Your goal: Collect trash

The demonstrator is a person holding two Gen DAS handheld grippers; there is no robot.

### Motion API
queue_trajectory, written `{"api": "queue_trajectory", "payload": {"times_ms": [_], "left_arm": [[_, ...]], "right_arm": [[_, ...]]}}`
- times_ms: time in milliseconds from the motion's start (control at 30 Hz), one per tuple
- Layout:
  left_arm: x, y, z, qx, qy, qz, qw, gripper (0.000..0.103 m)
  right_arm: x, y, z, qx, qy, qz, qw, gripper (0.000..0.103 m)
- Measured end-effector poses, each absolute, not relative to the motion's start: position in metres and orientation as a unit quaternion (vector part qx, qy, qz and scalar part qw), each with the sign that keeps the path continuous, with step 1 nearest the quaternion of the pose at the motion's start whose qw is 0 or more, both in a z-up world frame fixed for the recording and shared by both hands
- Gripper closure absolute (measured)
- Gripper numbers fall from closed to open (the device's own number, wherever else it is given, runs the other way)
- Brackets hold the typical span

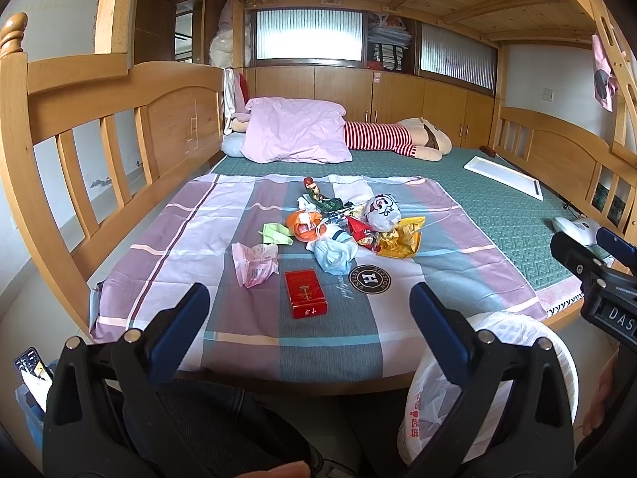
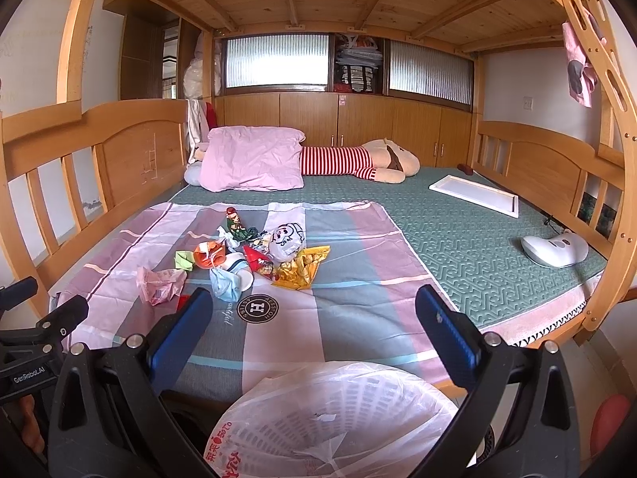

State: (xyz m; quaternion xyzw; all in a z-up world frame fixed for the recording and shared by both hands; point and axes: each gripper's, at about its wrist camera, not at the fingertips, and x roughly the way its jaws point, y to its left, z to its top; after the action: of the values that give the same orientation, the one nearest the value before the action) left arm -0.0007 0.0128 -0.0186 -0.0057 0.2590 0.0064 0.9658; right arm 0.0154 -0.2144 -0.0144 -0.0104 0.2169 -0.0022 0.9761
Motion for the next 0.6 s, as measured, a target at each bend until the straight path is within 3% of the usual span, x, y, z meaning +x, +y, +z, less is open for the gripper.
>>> {"api": "queue_trajectory", "payload": {"times_ms": [333, 500, 600], "left_arm": [[0.011, 0.020, -0.028, -0.011, 0.273, 0.007, 0.962, 0.003], [0.046, 0.069, -0.050, -0.079, 0.318, 0.012, 0.945, 0.004], [0.071, 0.097, -0.063, -0.120, 0.341, 0.005, 0.932, 0.019]], "right_arm": [[0.023, -0.218, -0.022, -0.014, 0.237, -0.021, 0.971, 0.003], [0.048, -0.222, -0.030, -0.016, 0.277, -0.020, 0.960, 0.003], [0.065, -0.223, -0.031, -0.013, 0.306, 0.011, 0.952, 0.003]]}}
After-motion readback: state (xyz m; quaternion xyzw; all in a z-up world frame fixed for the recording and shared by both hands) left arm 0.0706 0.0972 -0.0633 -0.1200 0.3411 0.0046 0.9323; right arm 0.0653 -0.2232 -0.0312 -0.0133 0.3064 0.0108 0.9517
